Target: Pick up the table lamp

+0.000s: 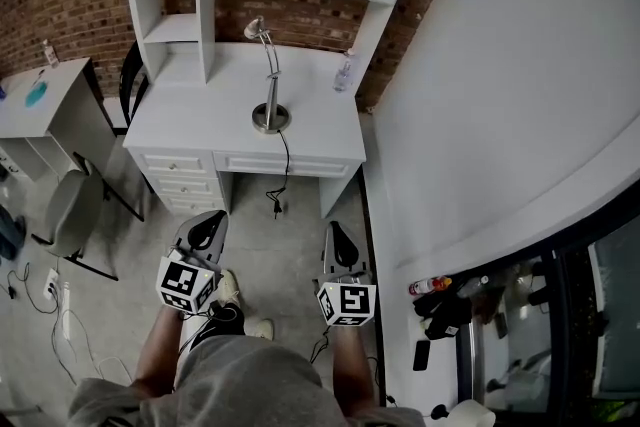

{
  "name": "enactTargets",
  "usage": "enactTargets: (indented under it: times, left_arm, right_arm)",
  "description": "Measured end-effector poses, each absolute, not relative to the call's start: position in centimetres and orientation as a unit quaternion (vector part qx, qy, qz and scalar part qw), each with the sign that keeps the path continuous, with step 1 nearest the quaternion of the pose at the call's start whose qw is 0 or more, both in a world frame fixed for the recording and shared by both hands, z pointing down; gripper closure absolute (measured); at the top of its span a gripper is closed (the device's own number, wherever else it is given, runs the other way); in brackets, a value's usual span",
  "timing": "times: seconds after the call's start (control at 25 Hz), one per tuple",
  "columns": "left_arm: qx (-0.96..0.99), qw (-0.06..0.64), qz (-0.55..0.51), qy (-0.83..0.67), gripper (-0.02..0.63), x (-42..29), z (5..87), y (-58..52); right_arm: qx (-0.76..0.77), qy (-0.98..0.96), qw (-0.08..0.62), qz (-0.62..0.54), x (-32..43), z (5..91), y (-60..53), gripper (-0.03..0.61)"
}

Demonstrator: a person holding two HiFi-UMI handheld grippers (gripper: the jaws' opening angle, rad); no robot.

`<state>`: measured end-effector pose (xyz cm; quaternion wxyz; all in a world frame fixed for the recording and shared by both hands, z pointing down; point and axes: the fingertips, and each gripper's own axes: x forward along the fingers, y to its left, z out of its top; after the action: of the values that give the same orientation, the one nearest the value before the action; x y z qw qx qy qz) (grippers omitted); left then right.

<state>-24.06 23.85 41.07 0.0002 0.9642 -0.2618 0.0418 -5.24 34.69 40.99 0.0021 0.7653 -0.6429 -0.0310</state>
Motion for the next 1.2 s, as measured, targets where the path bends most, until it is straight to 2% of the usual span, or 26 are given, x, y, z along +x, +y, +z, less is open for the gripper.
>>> enactTargets:
  times: [0.52,1.2]
  left_arm:
    - [0.969,0.001,0.037,-0.246,0.611,-19.8,41.3,20.9]
    - [0.975,0.009,0.049,-0.217,0.611,-8.0,41.8,4.0]
  right_arm:
    - [0.769,-0.638,0.010,-0.031,-1.6,41.3,32.3,0.555]
    - [0.785,-0.619,0.000,-0.013,8.6,41.6,17.0,0.555]
